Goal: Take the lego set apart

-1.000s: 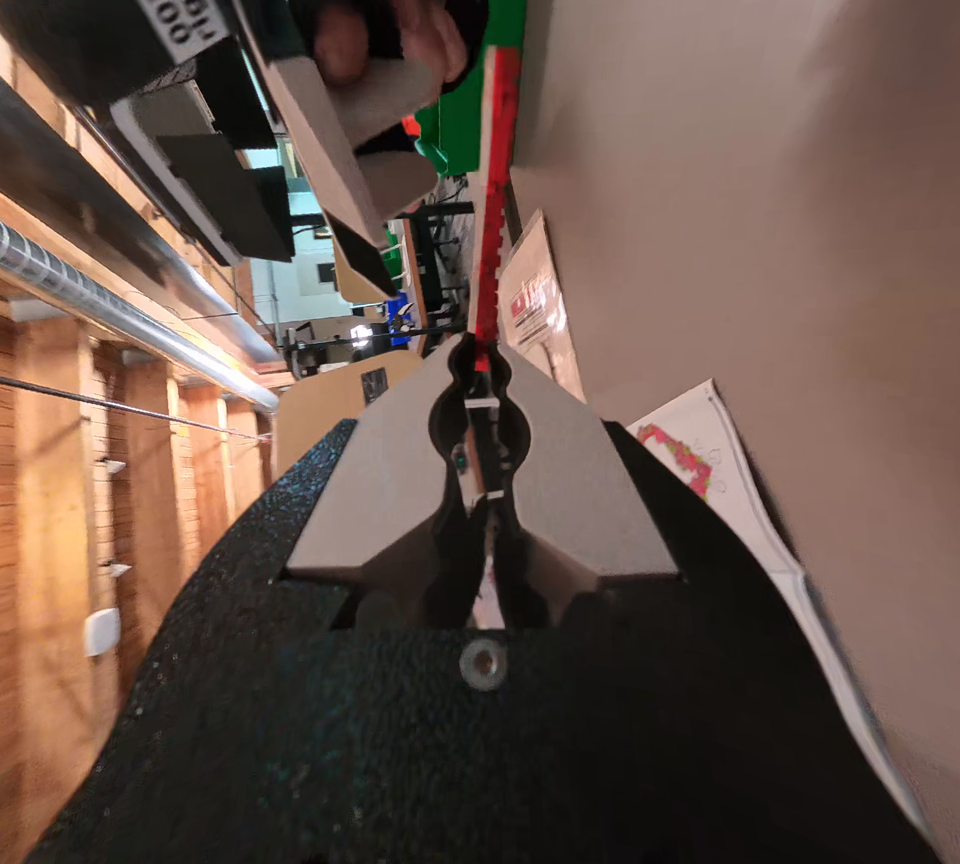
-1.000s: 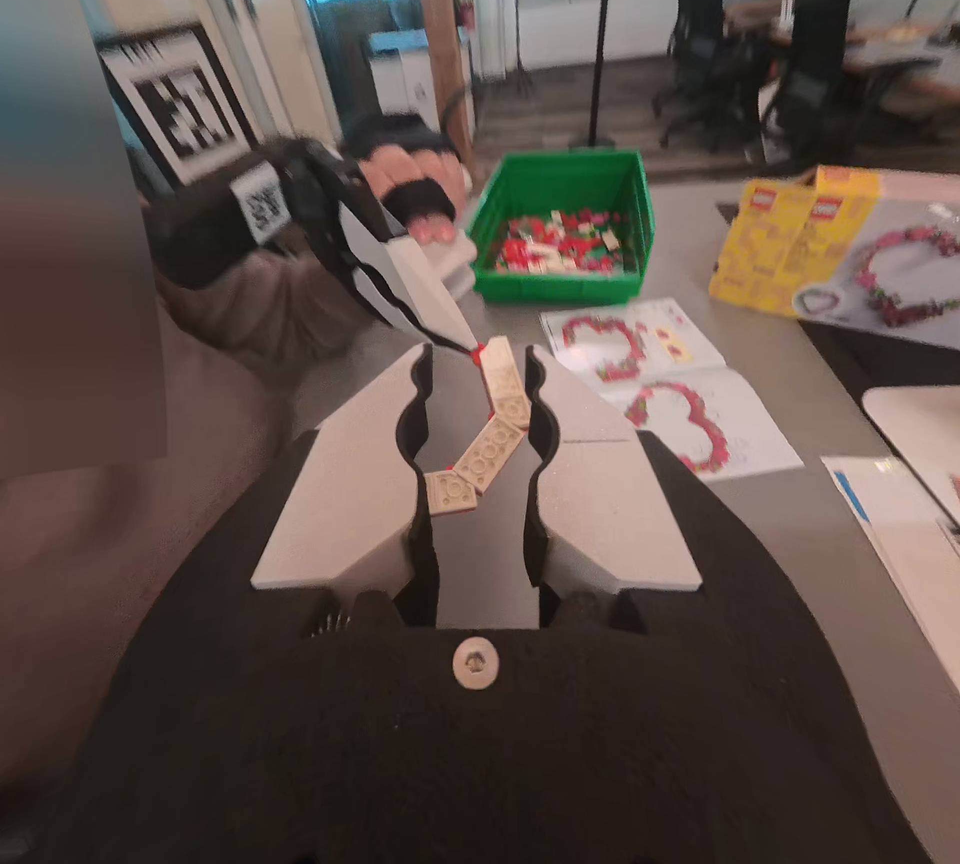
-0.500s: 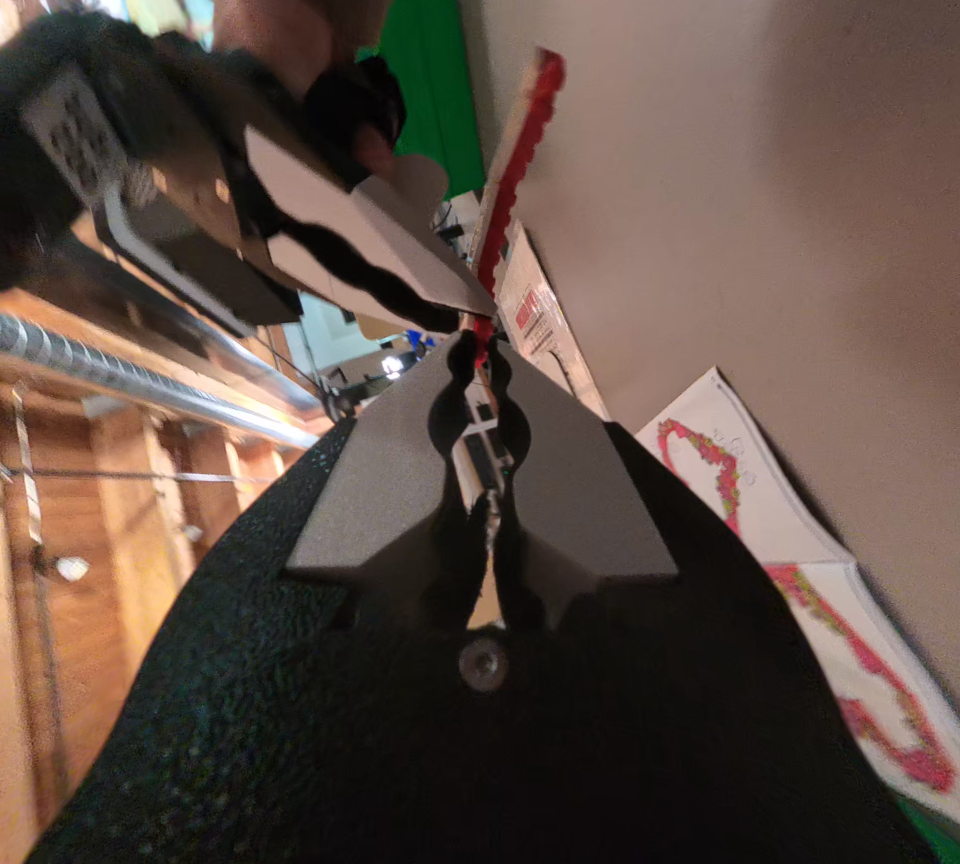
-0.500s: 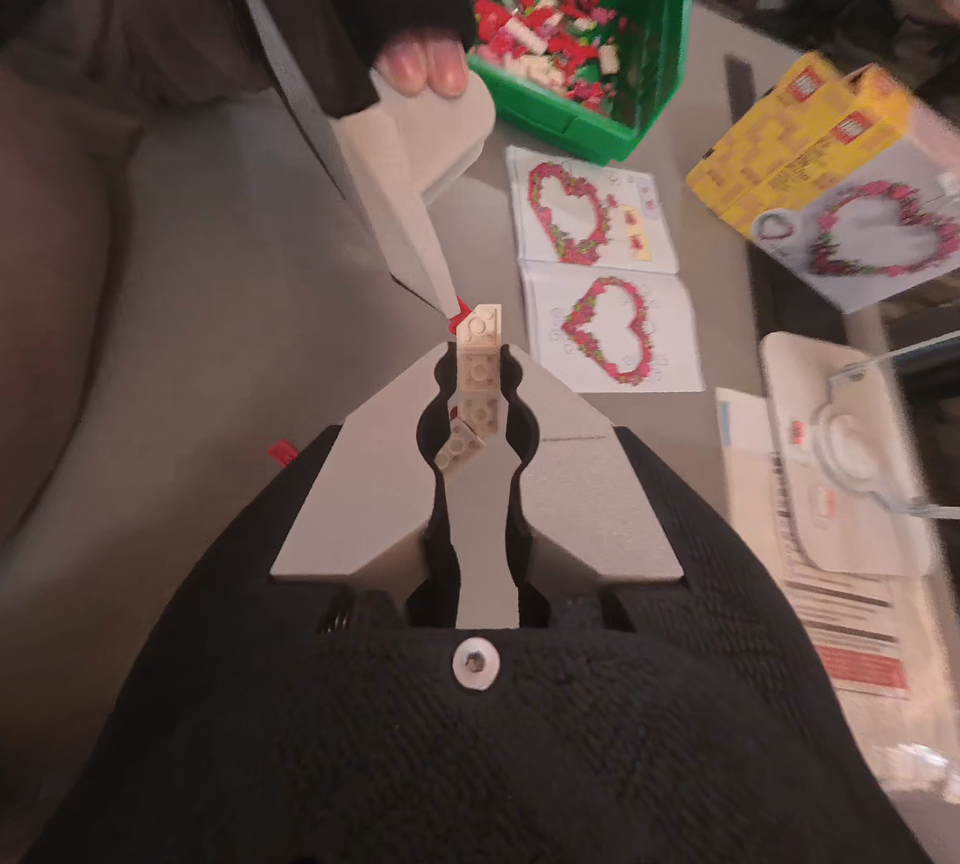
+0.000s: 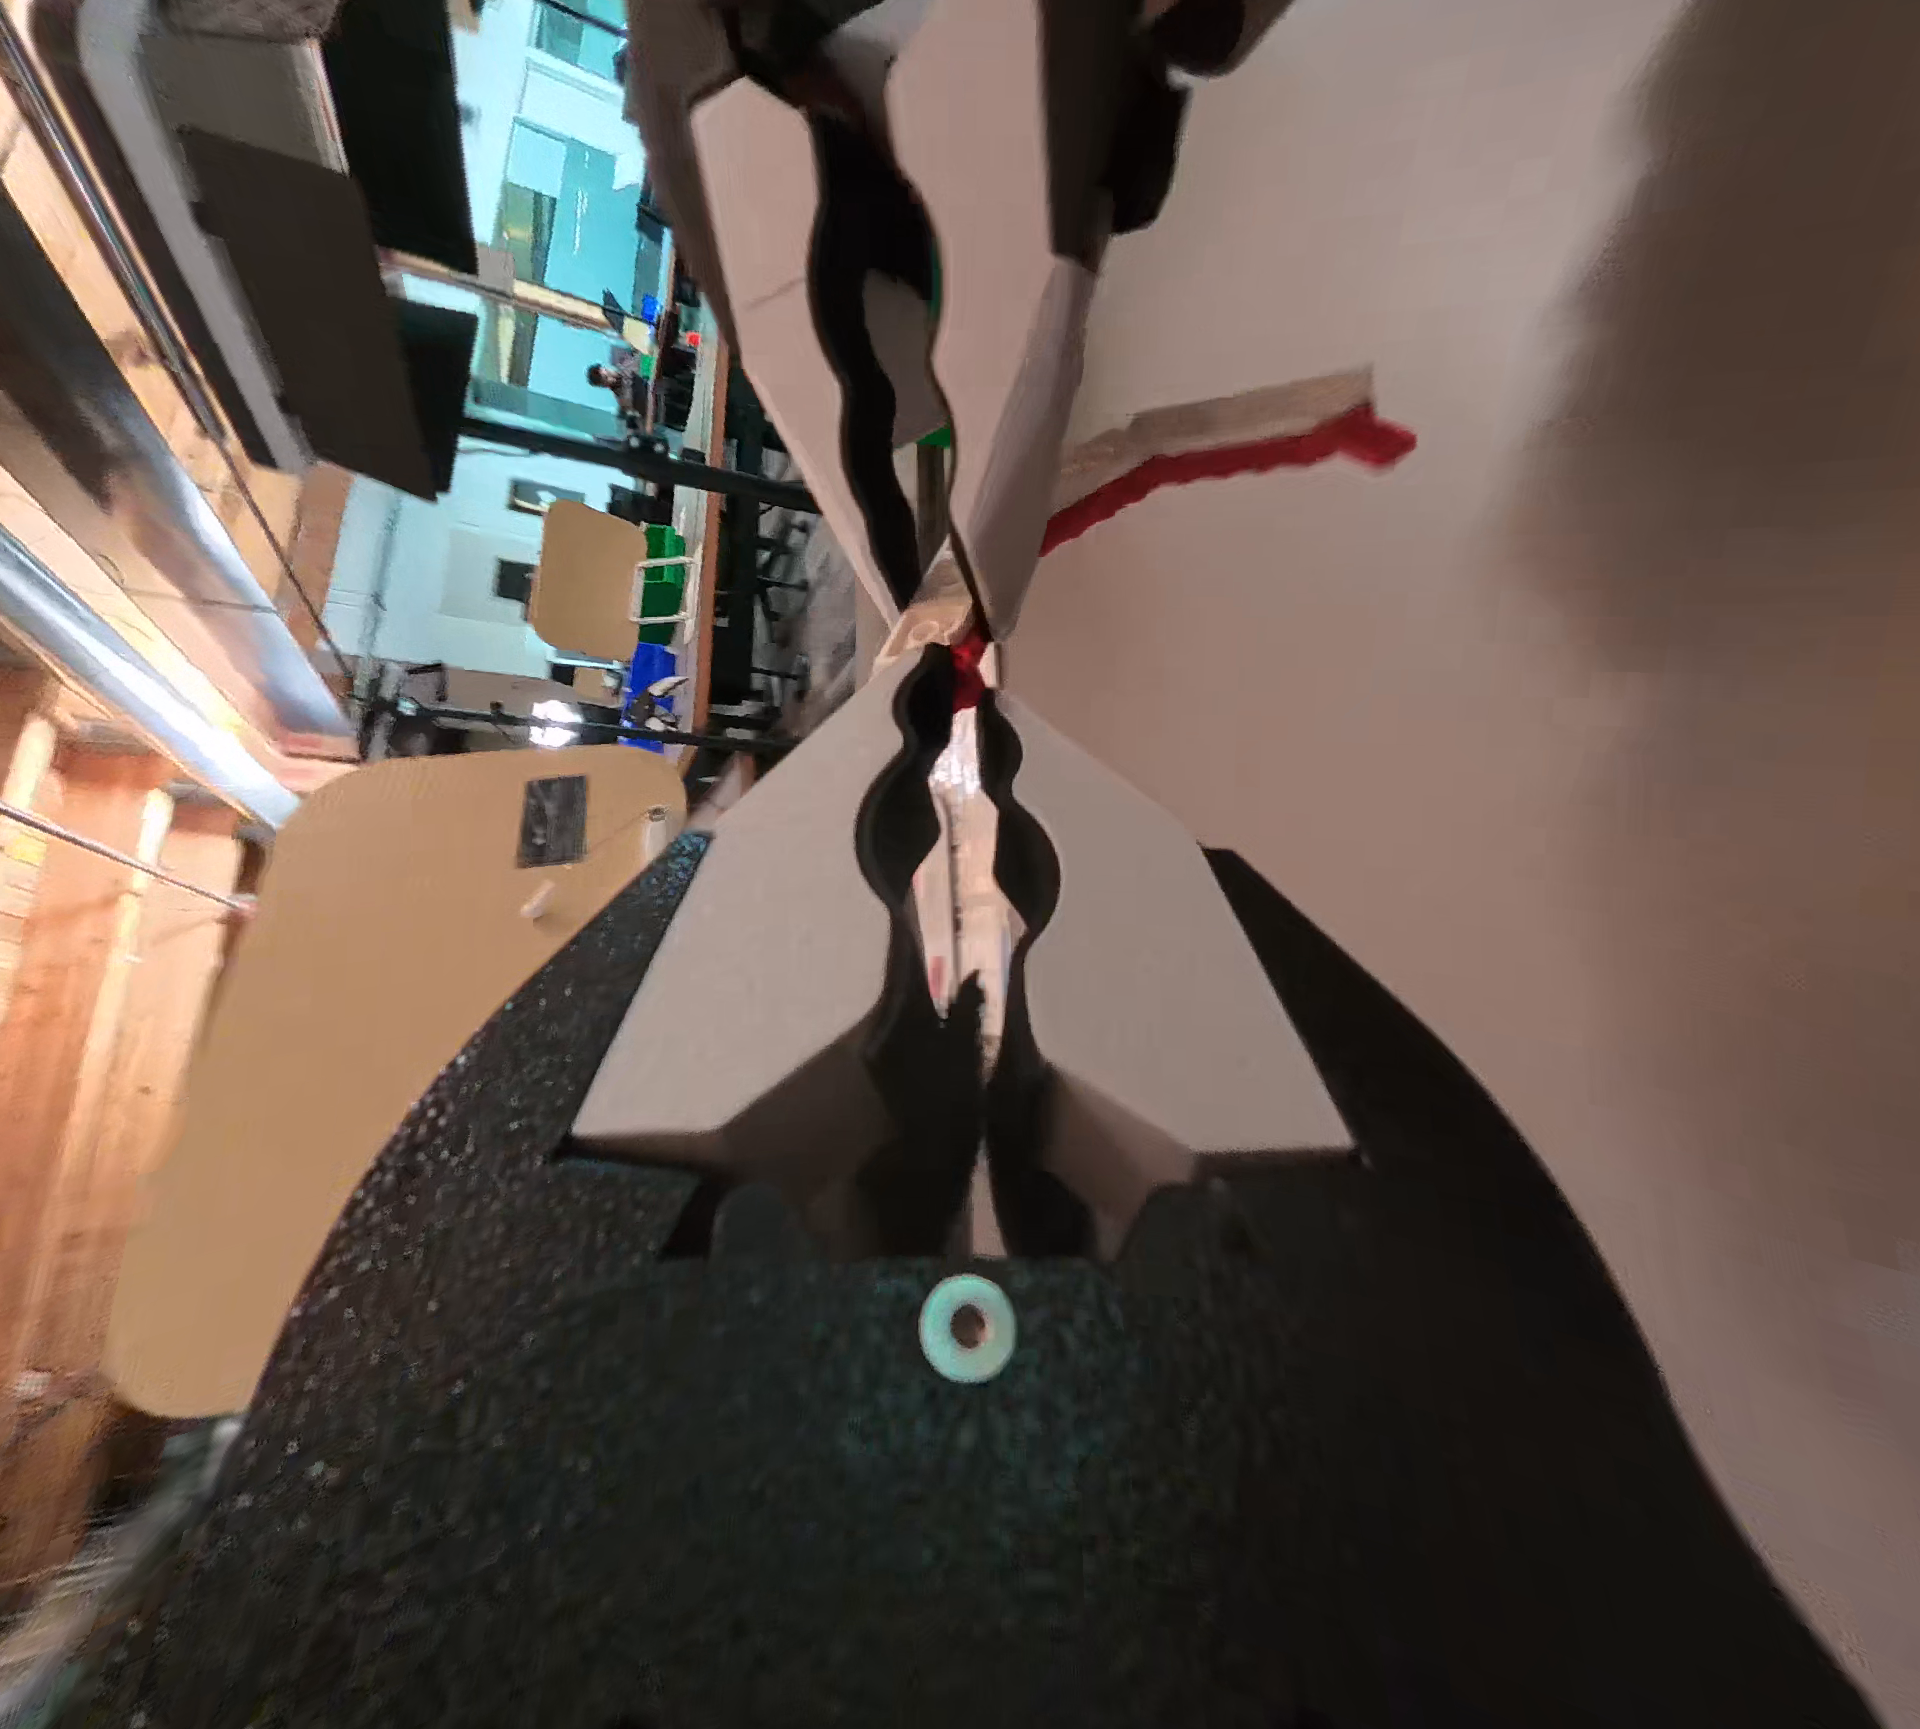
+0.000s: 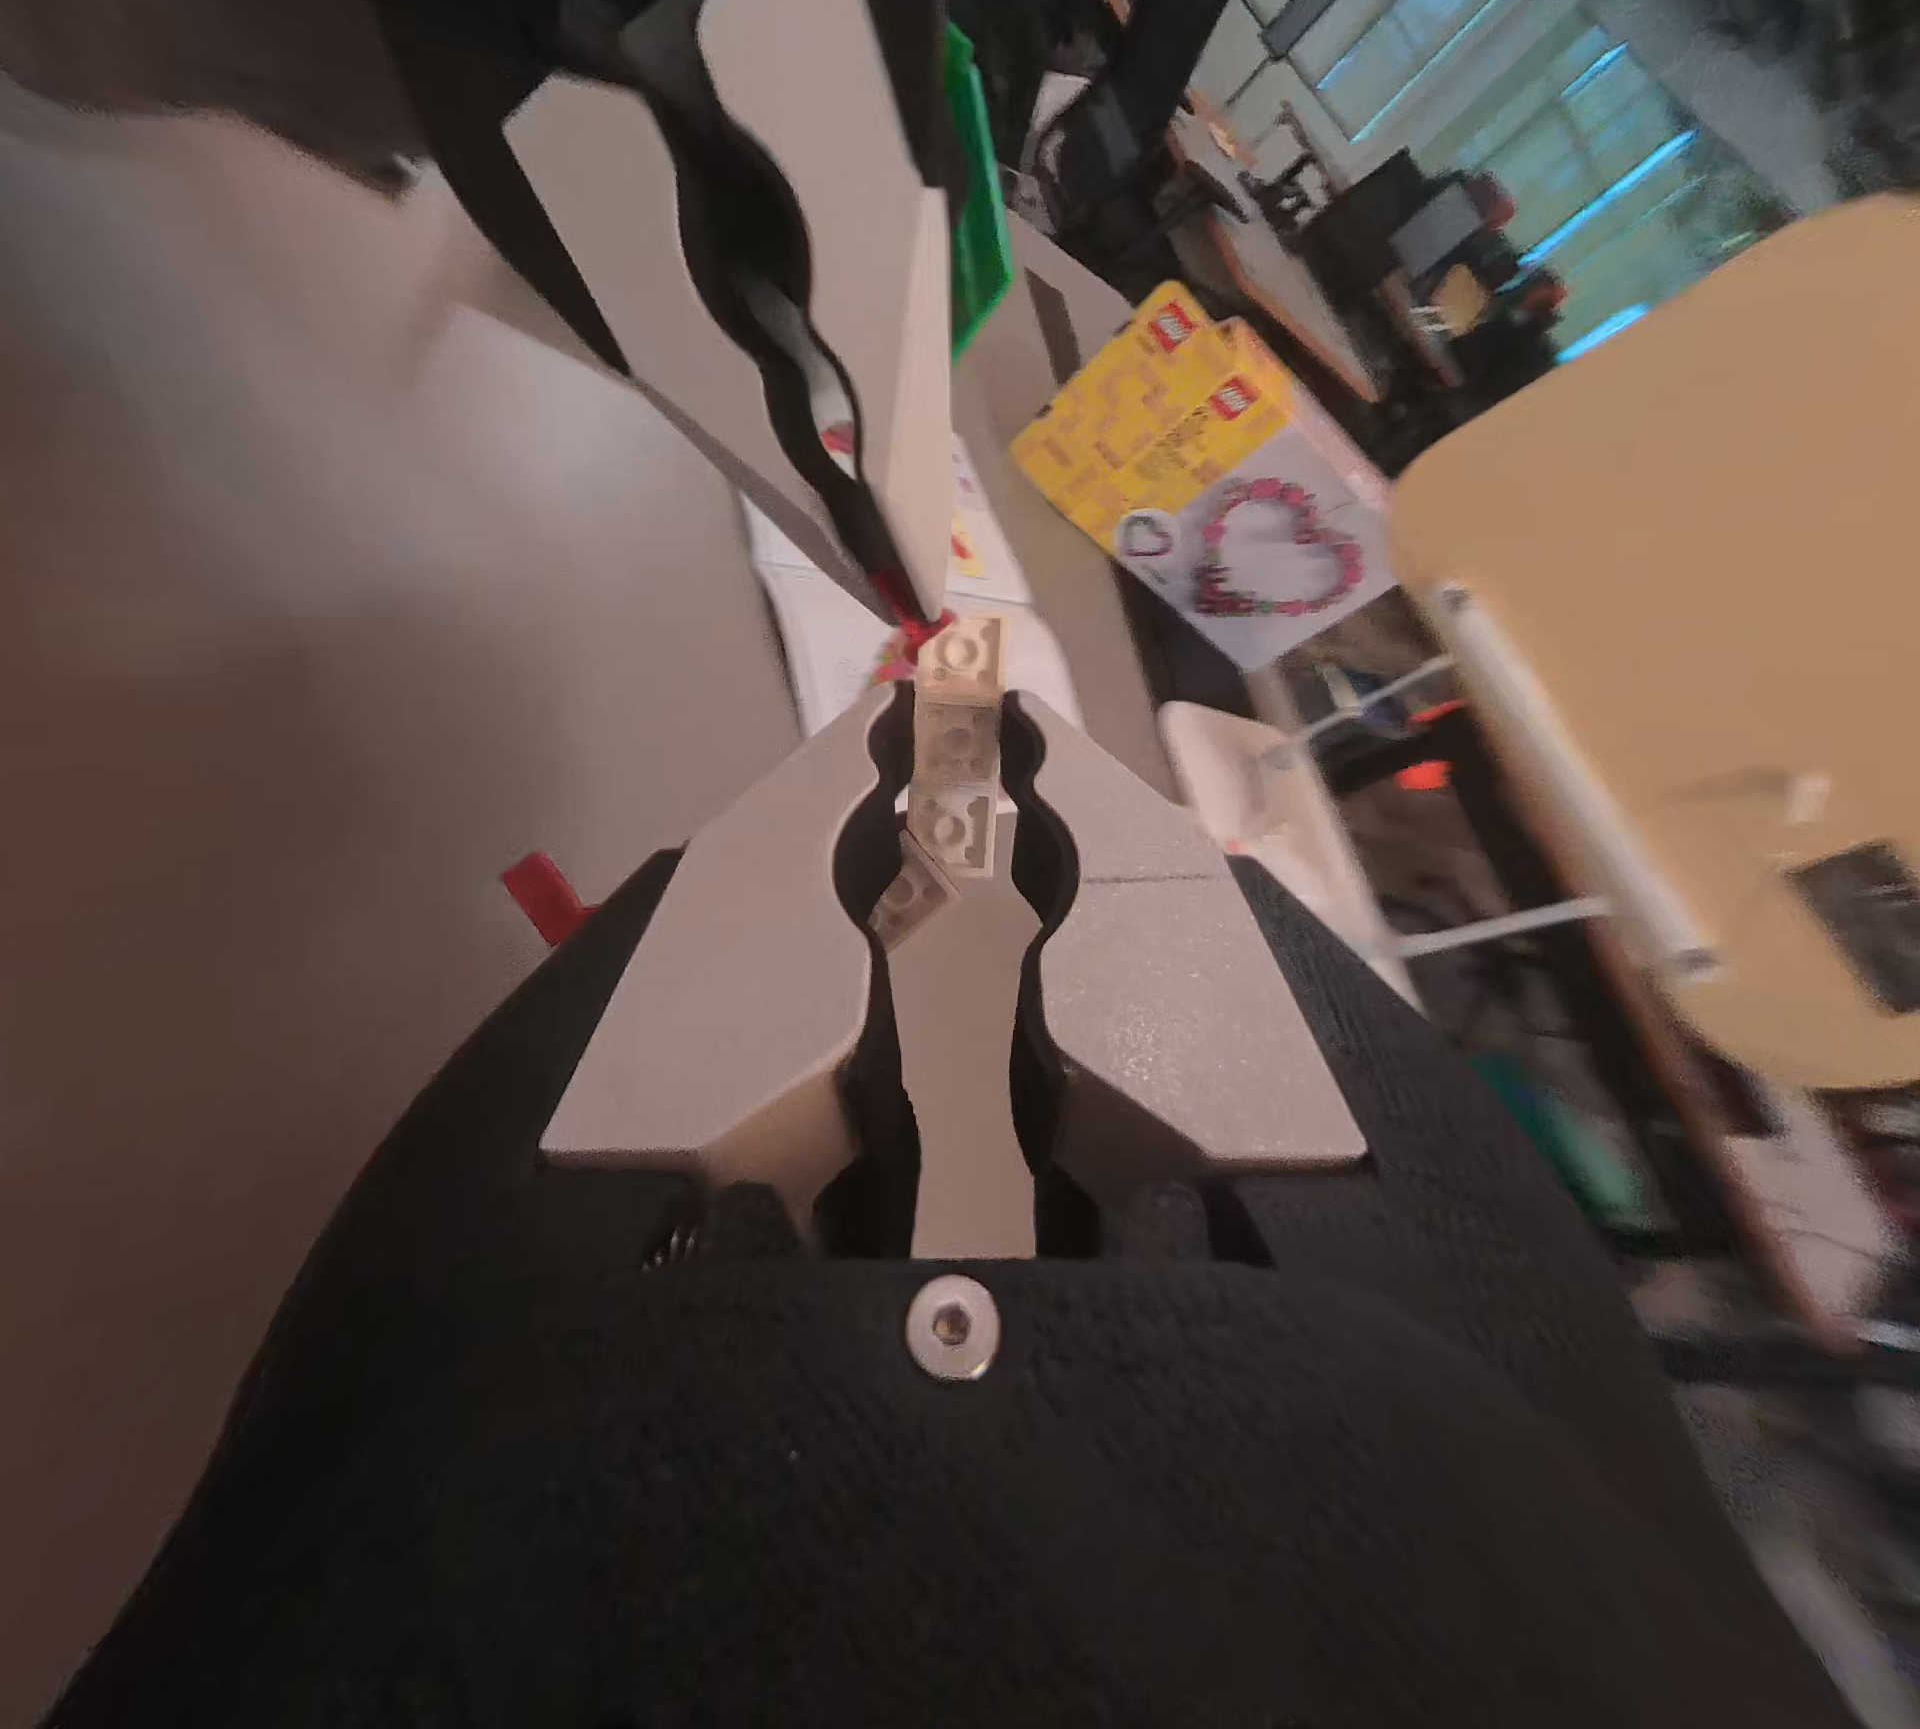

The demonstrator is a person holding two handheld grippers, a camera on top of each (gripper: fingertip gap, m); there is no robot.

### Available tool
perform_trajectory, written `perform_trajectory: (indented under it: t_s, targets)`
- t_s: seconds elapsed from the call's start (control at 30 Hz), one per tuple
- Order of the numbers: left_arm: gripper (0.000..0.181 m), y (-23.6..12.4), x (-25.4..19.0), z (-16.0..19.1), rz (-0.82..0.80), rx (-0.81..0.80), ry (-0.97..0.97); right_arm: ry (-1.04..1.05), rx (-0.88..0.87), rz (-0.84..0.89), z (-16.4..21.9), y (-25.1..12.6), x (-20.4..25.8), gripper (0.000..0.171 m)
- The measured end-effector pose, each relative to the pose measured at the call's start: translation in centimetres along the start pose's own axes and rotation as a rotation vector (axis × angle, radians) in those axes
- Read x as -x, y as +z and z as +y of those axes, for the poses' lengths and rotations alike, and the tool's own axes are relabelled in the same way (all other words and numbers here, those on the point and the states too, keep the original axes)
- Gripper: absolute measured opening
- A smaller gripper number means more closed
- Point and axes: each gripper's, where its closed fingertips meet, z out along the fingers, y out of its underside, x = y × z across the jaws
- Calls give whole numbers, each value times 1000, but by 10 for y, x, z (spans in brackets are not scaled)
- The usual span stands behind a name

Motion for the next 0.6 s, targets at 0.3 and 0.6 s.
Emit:
perform_trajectory:
  t_s: [0.3,0.6]
  targets:
    - [2,13,-51,4,-80,157,358,516,-164,-401,35,5,41,15]
    - [2,24,-88,13,-67,117,338,667,-150,-588,63,15,66,15]
